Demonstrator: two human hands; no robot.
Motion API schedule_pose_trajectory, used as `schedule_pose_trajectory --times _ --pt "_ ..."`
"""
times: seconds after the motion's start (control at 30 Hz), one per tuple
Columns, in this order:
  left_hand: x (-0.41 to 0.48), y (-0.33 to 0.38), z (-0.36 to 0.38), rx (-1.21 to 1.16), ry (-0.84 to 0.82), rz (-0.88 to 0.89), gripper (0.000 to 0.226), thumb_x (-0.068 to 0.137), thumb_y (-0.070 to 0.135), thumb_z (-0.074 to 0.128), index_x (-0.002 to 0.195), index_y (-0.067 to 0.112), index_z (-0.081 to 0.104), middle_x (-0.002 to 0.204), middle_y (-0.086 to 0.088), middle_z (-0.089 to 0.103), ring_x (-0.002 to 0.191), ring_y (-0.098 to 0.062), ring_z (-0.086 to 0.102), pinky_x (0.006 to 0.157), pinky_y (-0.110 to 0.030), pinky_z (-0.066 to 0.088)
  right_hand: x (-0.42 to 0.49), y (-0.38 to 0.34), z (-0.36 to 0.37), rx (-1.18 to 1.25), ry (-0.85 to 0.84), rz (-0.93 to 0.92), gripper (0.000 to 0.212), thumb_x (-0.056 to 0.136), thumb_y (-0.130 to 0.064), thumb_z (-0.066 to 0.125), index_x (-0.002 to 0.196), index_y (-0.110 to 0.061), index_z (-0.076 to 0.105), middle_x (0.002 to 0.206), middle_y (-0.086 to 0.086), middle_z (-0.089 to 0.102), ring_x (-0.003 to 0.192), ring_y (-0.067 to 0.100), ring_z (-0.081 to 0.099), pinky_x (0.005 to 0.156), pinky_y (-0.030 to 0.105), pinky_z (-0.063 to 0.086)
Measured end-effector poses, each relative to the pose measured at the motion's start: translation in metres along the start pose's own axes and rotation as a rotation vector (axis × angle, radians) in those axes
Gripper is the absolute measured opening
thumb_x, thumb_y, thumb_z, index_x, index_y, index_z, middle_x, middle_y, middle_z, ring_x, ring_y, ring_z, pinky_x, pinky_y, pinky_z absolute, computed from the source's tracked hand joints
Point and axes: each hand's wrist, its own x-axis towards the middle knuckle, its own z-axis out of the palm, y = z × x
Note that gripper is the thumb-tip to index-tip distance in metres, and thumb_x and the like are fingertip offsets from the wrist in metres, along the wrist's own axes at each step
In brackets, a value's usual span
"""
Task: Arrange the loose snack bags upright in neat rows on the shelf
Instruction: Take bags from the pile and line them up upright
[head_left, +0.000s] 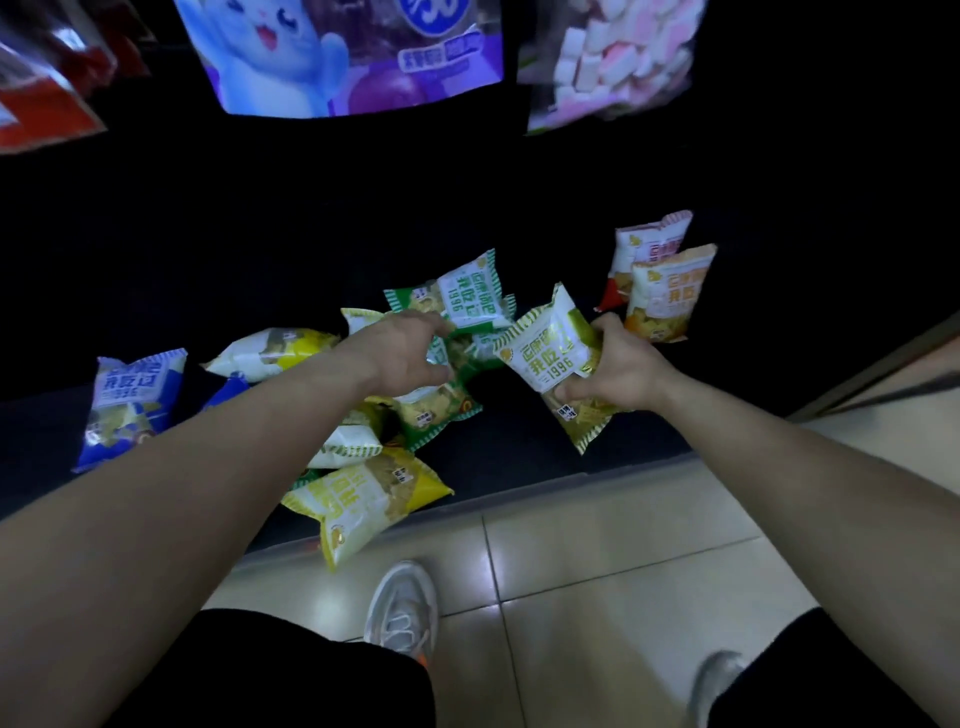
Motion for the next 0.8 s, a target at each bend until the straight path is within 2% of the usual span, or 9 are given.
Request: schedule_pose_trajectory --times 0.07,0.13,0.3,0.4,0.5,0.57,0.63,0.7,0.8 --pt "0.001 0.018 0.001 0.002 0.023 0.039 0.071 0.089 0.048 0.064 0.147 0.02 0.034 0.148 -0.008 0.041 0.131 -0.027 0.044 0.101 -0.036 0.041 -0.019 0.004 -0.021 -0.005 0.035 -0.024 0.098 0.048 -0.054 0.091 0.125 -0.025 0.037 0.097 -0.02 0.052 0.084 0.002 0.053 0.06 0.02 0.04" --pt "0.003 0.038 0.001 -0.021 0.029 0.069 0.074 0.088 0.048 0.065 0.147 0.018 0.033 0.146 -0.009 0.044 0.128 -0.027 0.046 0.1 -0.037 0.043 -0.036 0.008 -0.035 -0.004 0.054 -0.046 0.101 0.047 -0.055 0.091 0.126 -0.025 0.038 0.098 -0.019 0.051 0.089 0.007 0.055 0.061 0.018 0.038" --pt "0.006 0.098 -0.002 -0.205 0.061 0.161 0.095 0.071 0.059 0.077 0.147 0.024 0.032 0.139 0.002 0.051 0.122 -0.02 0.052 0.089 -0.028 0.041 -0.074 0.02 -0.052 0.074 0.048 -0.093 0.098 0.045 -0.054 0.092 0.125 -0.03 0.041 0.107 -0.021 0.055 0.096 -0.002 0.056 0.072 0.019 0.045" --pt "0.01 0.129 -0.002 -0.326 0.054 0.201 0.097 0.06 0.058 0.084 0.141 0.027 0.04 0.129 0.004 0.056 0.111 -0.016 0.056 0.087 -0.029 0.046 -0.086 0.028 -0.059 0.119 0.03 -0.105 0.097 0.046 -0.052 0.094 0.125 -0.033 0.041 0.11 -0.022 0.055 0.099 -0.005 0.055 0.078 0.021 0.047" --pt "0.019 0.146 0.0 -0.311 0.072 0.214 0.093 0.053 0.062 0.086 0.132 0.032 0.047 0.109 0.012 0.063 0.097 -0.011 0.06 0.081 -0.032 0.051 -0.087 0.038 -0.064 0.155 0.018 -0.12 0.097 0.048 -0.051 0.093 0.128 -0.032 0.041 0.117 -0.017 0.057 0.104 0.0 0.057 0.086 0.027 0.05" --pt "0.026 0.151 0.003 -0.319 0.078 0.209 0.089 0.051 0.065 0.085 0.127 0.032 0.052 0.098 0.02 0.062 0.088 -0.004 0.059 0.072 -0.024 0.048 -0.086 0.046 -0.066 0.152 0.001 -0.124 0.099 0.05 -0.052 0.092 0.132 -0.03 0.039 0.12 -0.014 0.057 0.106 0.002 0.058 0.09 0.032 0.052" --pt "0.035 0.156 0.006 -0.312 0.098 0.209 0.086 0.05 0.069 0.082 0.122 0.031 0.056 0.098 0.018 0.065 0.088 -0.004 0.061 0.069 -0.022 0.047 -0.083 0.053 -0.07 0.102 -0.005 -0.117 0.103 0.054 -0.056 0.088 0.139 -0.029 0.036 0.128 -0.01 0.056 0.112 0.008 0.056 0.095 0.036 0.05" --pt "0.047 0.164 0.011 -0.238 0.139 0.196 0.09 0.048 0.074 0.078 0.124 0.03 0.056 0.104 0.013 0.066 0.091 -0.009 0.059 0.07 -0.028 0.048 -0.078 0.064 -0.074 -0.031 0.023 -0.094 0.103 0.061 -0.066 0.079 0.145 -0.026 0.034 0.14 -0.002 0.049 0.124 0.017 0.05 0.101 0.041 0.045" --pt "0.069 0.177 0.022 -0.108 0.164 0.159 0.091 0.05 0.07 0.08 0.127 0.028 0.053 0.105 0.006 0.064 0.09 -0.015 0.056 0.061 -0.029 0.042 -0.074 0.086 -0.083 -0.151 0.016 0.036 0.097 0.074 -0.076 0.061 0.149 -0.023 0.031 0.15 0.006 0.037 0.132 0.027 0.043 0.102 0.044 0.042"
